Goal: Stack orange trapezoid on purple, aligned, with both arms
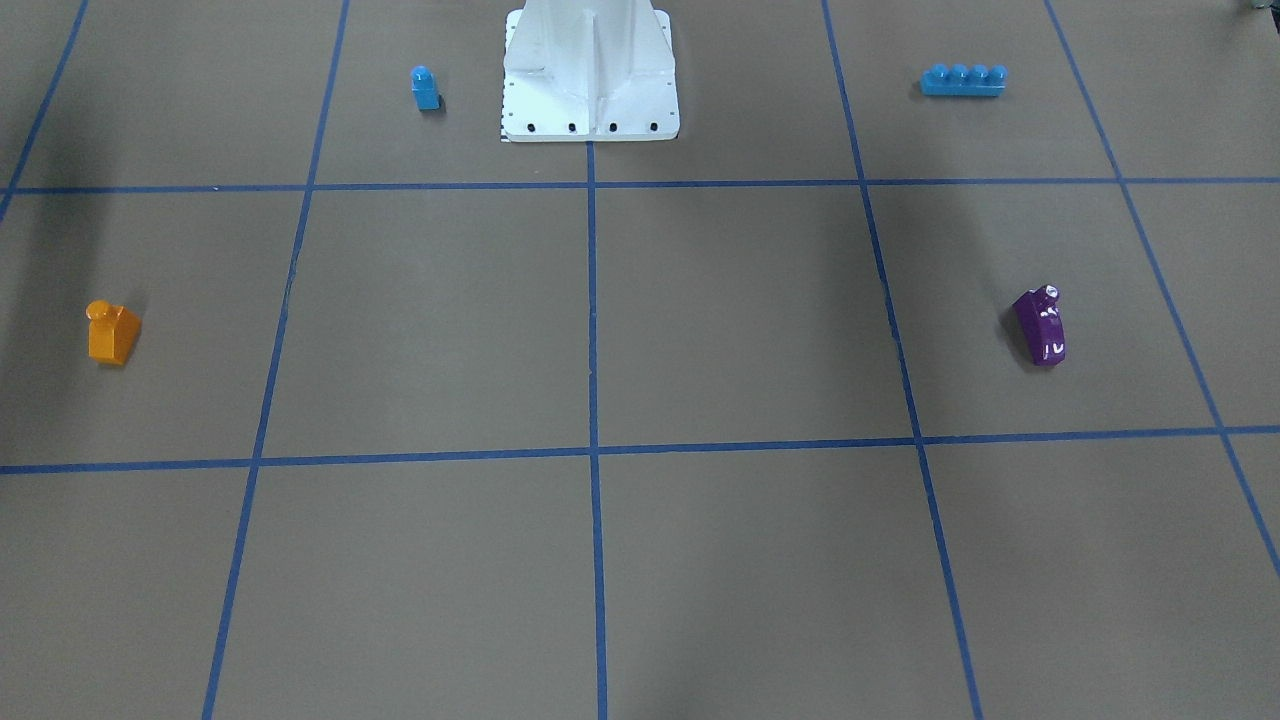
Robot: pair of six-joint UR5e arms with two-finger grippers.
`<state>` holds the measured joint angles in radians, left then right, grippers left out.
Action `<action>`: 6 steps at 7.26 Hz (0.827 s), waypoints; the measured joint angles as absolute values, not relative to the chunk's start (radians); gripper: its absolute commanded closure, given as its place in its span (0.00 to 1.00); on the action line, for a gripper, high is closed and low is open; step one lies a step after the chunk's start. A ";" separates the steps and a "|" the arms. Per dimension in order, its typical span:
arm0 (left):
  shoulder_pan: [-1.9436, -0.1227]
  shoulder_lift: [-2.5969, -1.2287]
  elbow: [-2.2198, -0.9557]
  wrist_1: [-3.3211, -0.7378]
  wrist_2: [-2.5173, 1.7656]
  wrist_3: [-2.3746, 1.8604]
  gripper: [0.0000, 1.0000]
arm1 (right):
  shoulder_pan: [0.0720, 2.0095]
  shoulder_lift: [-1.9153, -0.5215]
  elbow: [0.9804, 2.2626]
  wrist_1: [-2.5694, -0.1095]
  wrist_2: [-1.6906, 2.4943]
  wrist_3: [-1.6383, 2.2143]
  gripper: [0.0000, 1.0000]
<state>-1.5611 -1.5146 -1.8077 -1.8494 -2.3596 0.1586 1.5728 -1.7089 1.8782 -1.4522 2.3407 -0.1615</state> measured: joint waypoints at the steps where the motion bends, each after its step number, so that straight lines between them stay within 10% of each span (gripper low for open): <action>1: -1.523 -1.510 -1.803 -1.884 -2.383 0.117 0.00 | 1.563 -1.705 1.882 -1.416 2.341 -0.157 0.01; 6: -1.236 -1.434 -1.778 -2.147 -2.293 -0.514 0.00 | 1.508 -1.713 1.879 -1.318 2.339 -0.048 0.00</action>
<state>-1.2360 -1.4344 -1.7780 -2.1475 -2.2927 -0.5139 1.5083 -1.7134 1.8790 -1.3181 2.3393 -0.0480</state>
